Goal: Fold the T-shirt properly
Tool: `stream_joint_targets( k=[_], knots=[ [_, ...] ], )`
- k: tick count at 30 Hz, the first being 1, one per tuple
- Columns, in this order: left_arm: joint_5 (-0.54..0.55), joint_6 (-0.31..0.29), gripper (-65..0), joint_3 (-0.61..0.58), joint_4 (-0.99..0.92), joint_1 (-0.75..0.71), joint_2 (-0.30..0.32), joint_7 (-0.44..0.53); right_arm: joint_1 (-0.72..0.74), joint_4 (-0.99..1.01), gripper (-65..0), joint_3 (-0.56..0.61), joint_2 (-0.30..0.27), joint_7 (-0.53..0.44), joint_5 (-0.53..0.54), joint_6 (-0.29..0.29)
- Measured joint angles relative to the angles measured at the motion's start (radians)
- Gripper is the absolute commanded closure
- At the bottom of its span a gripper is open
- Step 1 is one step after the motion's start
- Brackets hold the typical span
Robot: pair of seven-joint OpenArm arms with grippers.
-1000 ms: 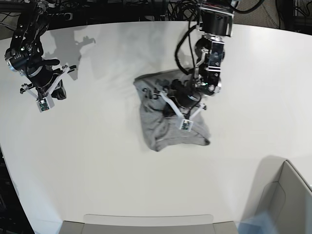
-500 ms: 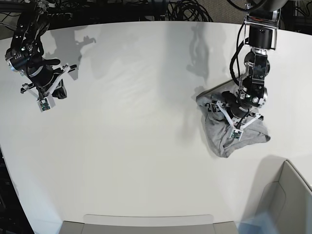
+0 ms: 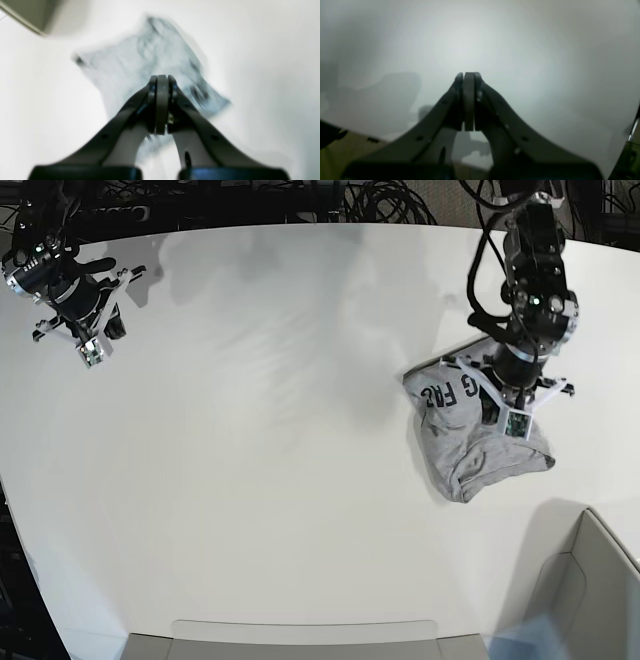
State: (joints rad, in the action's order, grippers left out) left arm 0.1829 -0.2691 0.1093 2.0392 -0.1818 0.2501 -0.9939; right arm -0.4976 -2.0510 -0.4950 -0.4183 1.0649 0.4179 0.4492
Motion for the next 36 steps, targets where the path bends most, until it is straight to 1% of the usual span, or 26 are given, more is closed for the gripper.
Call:
stream_joint_targets(
  k=[2,5,6,10,14,15,16,17,19,21,23,25,27,28,29,30,31,33,36],
  knots=[
    [0.000,0.002,0.0,0.035,-0.007,-0.082,-0.009,-0.020,-0.066,-0.002,0.0,-0.011,-0.005,-0.011,0.006,0.000],
    [-0.013,0.009,0.0,0.076,-0.008,-0.195,-0.021,-0.015,-0.158,-0.003,0.0,-0.046,-0.011,-0.011,0.002,0.000],
    [-0.009,0.007,0.0,0.098,-0.006,-0.235,-0.032,-0.003,-0.193,-0.004,0.0,-0.054,-0.013,-0.017,0.001,0.000],
    [-0.003,0.001,0.0,0.192,-0.005,-0.380,-0.090,-0.006,-0.334,-0.005,0.0,-0.055,-0.019,-0.015,0.005,0.000],
    [-0.006,0.008,0.0,0.267,-0.003,-0.517,-0.092,0.000,-0.458,-0.005,0.0,-0.054,-0.020,-0.019,0.004,-0.001],
    [-0.006,0.008,0.0,0.277,-0.002,-0.554,-0.097,0.004,-0.491,-0.005,0.0,-0.054,-0.024,-0.039,0.005,-0.001],
    [-0.006,0.009,0.0,0.281,-0.003,-0.597,-0.103,0.010,-0.520,-0.005,0.0,-0.055,-0.029,-0.064,0.003,0.000],
    [-0.008,0.007,0.0,0.281,-0.002,-0.636,-0.108,0.042,-0.555,-0.005,0.0,-0.053,-0.041,-0.095,0.007,-0.001],
    [0.001,0.000,0.0,0.276,-0.002,-0.712,-0.115,0.083,-0.604,-0.005,0.0,-0.049,-0.059,-0.103,0.012,0.000],
    [0.001,0.001,0.0,0.271,-0.005,-0.764,-0.115,0.084,-0.610,0.000,0.0,-0.031,-0.061,-0.095,-0.007,0.000],
    [-0.002,0.001,0.0,0.271,-0.030,-0.774,-0.111,0.087,-0.605,0.012,0.0,0.007,-0.065,-0.112,0.005,-0.001],
    [-0.003,0.002,0.0,0.261,-0.082,-0.769,-0.092,0.100,-0.587,0.045,0.0,0.053,-0.064,-0.112,0.005,-0.001],
    [-0.011,0.010,0.0,0.224,-0.174,-0.758,-0.082,0.111,-0.536,0.119,0.0,0.132,-0.078,-0.106,-0.016,-0.001],
    [-0.010,0.007,0.0,0.201,-0.222,-0.739,-0.074,0.113,-0.510,0.168,0.0,0.182,-0.093,-0.128,-0.031,-0.001],
    [-0.011,0.007,0.0,0.178,-0.266,-0.723,-0.067,0.105,-0.481,0.220,0.0,0.237,-0.106,-0.134,-0.054,-0.001],
    [-0.005,0.001,0.0,0.156,-0.311,-0.709,-0.057,0.109,-0.448,0.275,0.0,0.286,-0.113,-0.143,-0.105,-0.001],
    [0.005,-0.006,0.0,0.137,-0.359,-0.702,-0.048,0.116,-0.414,0.337,0.0,0.333,-0.114,-0.167,-0.140,-0.001],
    [-0.003,0.002,0.0,0.113,-0.472,-0.682,-0.029,0.125,-0.364,0.445,0.0,0.413,-0.116,-0.237,-0.179,-0.008],
    [-0.018,0.013,0.0,0.108,-0.610,-0.629,-0.018,0.112,-0.295,0.553,0.0,0.529,-0.119,-0.243,-0.221,-0.008]
  ],
)
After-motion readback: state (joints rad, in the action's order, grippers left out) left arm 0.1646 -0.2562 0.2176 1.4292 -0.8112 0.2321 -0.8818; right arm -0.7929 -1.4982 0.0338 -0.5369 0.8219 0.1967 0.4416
